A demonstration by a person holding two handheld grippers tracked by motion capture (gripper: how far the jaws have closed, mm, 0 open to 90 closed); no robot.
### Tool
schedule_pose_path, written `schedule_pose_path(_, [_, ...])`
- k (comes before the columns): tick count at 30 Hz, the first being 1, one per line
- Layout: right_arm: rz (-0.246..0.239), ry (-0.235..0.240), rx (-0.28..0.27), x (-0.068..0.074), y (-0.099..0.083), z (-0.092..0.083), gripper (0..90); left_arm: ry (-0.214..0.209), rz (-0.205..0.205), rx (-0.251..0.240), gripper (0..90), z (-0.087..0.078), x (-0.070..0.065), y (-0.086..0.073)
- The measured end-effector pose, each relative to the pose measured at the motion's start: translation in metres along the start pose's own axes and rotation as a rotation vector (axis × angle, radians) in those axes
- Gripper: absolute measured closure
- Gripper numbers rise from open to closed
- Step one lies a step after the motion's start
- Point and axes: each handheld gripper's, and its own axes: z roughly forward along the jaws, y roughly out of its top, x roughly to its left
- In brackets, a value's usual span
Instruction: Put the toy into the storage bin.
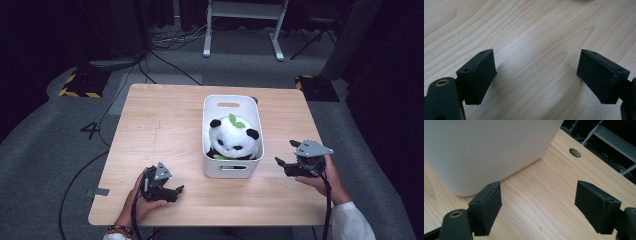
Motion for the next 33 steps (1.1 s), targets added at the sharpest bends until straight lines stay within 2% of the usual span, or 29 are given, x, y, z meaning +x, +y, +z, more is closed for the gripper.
schedule_pose_path(13, [0.012, 0.007, 0.057, 0.002, -0.027, 0.005, 21.5, 0.0, 0.0, 0.0, 15.6, 0.0, 0.0, 0.0])
schedule_pose_path(26, [0.05, 0.021, 0.078, 0.002, -0.051, 0.006, 21.6, 0.0, 0.0, 0.0, 15.6, 0.0, 0.0, 0.0])
schedule_pose_path(33, [0.052, 0.031, 0.107, 0.004, -0.065, 0.004, 21.7, 0.001, 0.0, 0.0, 15.4, 0.0, 0.0, 0.0])
